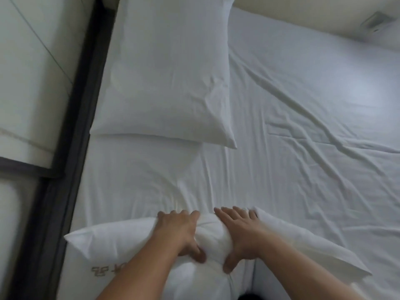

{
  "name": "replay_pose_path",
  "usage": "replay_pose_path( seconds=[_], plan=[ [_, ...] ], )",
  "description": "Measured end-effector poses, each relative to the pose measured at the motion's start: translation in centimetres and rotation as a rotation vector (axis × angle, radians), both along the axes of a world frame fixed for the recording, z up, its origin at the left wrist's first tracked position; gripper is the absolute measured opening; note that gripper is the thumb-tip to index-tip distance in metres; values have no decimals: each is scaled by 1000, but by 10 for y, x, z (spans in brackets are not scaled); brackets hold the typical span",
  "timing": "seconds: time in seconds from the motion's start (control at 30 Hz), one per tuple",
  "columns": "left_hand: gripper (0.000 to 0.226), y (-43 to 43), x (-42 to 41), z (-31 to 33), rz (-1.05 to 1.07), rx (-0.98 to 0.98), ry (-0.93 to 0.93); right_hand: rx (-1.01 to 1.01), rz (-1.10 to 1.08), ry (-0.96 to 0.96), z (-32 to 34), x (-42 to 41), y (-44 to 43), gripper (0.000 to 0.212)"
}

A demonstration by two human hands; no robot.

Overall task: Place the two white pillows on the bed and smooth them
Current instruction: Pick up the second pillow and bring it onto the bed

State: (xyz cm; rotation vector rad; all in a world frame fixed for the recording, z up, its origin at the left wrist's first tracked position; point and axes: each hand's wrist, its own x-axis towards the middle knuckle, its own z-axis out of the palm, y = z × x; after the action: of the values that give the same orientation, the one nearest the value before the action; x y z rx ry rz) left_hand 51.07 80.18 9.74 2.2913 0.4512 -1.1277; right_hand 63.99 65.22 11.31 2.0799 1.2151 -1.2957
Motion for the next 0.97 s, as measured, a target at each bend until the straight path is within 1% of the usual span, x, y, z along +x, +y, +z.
replay_pose_path(
  seconds=[0.07,0.13,0.2,0.23,0.3,0.37,0.43,0.5,0.67,0.77,0.87,0.97],
  plan=[
    [114,-5,0,2,0,2,36,28,44,-58,-6,5,-7,142],
    [129,-3,3,4,3,-29,103,87,71,-124,-16,11,-10,135],
    [139,-4,3,9,48,-85,177,162,76,-175,-21,10,-13,117],
    [137,-6,3,10,74,-88,183,207,75,-198,-24,8,-17,106],
    [120,-19,-1,13,84,-31,154,294,67,-245,-27,-1,-27,83],
    [98,-41,-12,18,28,123,54,383,58,-286,-26,-15,-42,67],
    [80,-63,-30,27,9,230,-99,461,52,-322,-15,-29,-60,60],
    [68,-79,-54,52,37,265,-220,521,59,-343,14,-43,-75,55],
    [55,-81,-90,161,111,302,-421,653,69,-368,131,-57,-85,54],
    [54,-75,-97,221,137,395,-539,798,122,-472,191,-61,-77,52],
    [45,-76,-110,250,131,573,-590,935,165,-585,211,-70,-74,45],
    [39,-96,-130,236,108,679,-616,1069,221,-673,186,-89,-84,33]
  ],
)
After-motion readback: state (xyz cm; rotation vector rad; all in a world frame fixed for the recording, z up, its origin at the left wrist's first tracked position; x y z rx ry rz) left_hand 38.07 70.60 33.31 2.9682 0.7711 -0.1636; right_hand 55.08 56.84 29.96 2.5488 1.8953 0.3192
